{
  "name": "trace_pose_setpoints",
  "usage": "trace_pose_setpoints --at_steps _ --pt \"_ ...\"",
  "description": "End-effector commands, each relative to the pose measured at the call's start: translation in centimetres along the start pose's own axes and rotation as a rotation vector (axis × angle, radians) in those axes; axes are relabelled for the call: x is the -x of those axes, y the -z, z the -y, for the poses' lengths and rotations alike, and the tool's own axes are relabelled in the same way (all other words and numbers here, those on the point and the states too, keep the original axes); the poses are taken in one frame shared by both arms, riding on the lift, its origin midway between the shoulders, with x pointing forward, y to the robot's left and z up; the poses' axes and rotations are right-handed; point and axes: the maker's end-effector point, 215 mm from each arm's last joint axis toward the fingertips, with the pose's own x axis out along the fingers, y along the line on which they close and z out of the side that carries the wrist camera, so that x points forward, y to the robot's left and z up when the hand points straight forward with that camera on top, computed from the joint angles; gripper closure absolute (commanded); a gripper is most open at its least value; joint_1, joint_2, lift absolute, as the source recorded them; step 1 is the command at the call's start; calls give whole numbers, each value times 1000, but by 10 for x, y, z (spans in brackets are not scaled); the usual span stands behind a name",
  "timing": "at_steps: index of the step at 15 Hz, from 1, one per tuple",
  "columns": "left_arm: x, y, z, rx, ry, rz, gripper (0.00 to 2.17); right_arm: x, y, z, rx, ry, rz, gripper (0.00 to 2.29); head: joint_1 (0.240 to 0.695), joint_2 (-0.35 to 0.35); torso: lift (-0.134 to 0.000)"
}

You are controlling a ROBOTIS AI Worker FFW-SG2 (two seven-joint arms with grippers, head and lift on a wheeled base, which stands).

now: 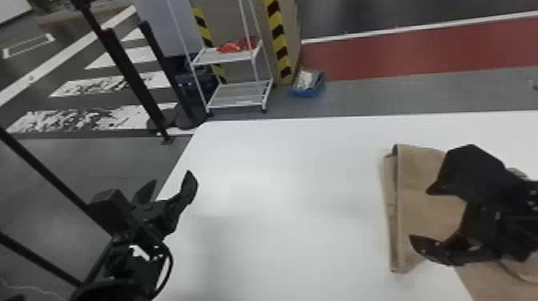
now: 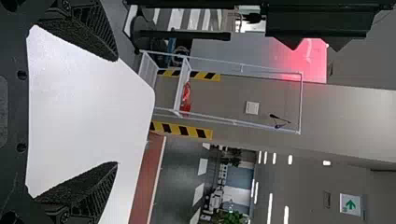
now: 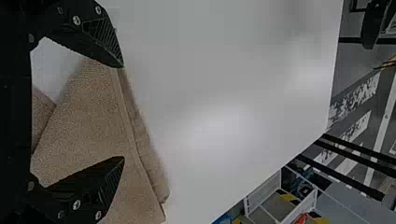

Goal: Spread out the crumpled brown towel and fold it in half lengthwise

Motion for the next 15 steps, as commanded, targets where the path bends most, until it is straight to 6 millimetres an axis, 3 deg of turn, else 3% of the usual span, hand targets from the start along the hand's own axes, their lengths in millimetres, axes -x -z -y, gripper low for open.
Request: trace_pose_setpoints --at_steps 1,7,12,15 --pt "0 1 0 -1 1 -2 87 -5 13 3 8 7 -52 211 695 350 -125" --pt "-2 3 0 -1 -1 -5 87 -9 65 -3 85 -10 -211 211 695 350 -125" --pt "-4 7 1 0 -1 -10 87 -28 76 -15 110 -59 -254 221 695 350 -125" --pt "-4 6 2 2 -1 -9 87 -50 68 -19 143 -104 -261 410 695 350 -125"
